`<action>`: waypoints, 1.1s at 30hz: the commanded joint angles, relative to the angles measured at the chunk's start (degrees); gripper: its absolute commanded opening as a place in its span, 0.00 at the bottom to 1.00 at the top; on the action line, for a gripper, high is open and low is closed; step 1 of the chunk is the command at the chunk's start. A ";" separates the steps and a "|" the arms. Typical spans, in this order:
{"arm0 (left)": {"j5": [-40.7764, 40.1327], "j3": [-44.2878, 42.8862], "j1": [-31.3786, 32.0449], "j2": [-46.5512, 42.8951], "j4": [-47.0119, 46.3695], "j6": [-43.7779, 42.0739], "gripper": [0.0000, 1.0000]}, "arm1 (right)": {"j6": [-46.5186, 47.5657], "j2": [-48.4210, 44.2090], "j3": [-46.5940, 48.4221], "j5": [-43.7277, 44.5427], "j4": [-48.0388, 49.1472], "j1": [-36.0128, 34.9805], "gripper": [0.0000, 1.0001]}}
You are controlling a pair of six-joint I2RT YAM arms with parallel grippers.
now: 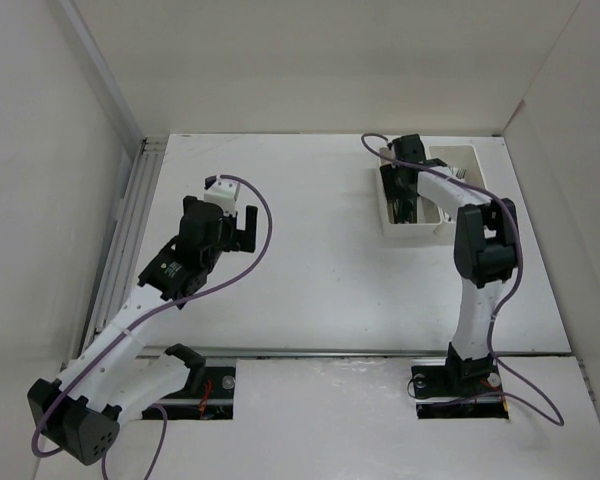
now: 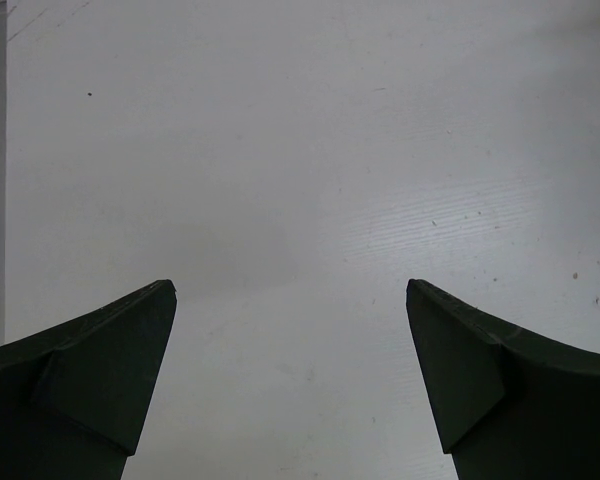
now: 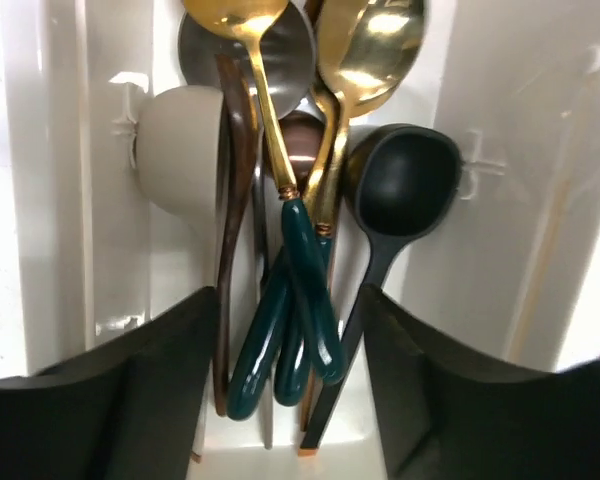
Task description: Sort the eating utensils into containers
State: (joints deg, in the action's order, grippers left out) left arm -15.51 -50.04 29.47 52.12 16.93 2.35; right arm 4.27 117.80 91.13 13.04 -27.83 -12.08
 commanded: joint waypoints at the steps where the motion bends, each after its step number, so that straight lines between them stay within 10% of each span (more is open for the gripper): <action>1: -1.02 -1.46 -0.56 -0.35 -1.29 -0.42 1.00 | -0.32 -5.20 1.86 -0.47 0.76 0.39 0.66; 5: -1.02 -2.78 -1.08 -0.35 0.12 -0.42 1.00 | -1.64 -12.49 1.86 2.07 0.24 0.91 0.76; 7: -1.02 -3.30 -1.09 -0.35 0.64 -0.42 1.00 | -3.03 -19.40 1.15 2.61 -0.29 1.62 0.97; 21: -7.26 -2.69 -3.28 -7.21 4.08 -0.94 1.00 | -9.19 -77.84 -25.21 20.02 -5.46 8.56 1.00; 33: -1.55 -2.08 -11.18 -9.57 5.31 0.81 1.00 | -19.12 -93.97 -23.90 17.19 -20.76 8.56 1.00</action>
State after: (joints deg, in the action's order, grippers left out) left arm -18.87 -51.13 19.73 44.91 22.09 1.98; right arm -11.49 25.30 66.22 30.15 -44.21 -3.40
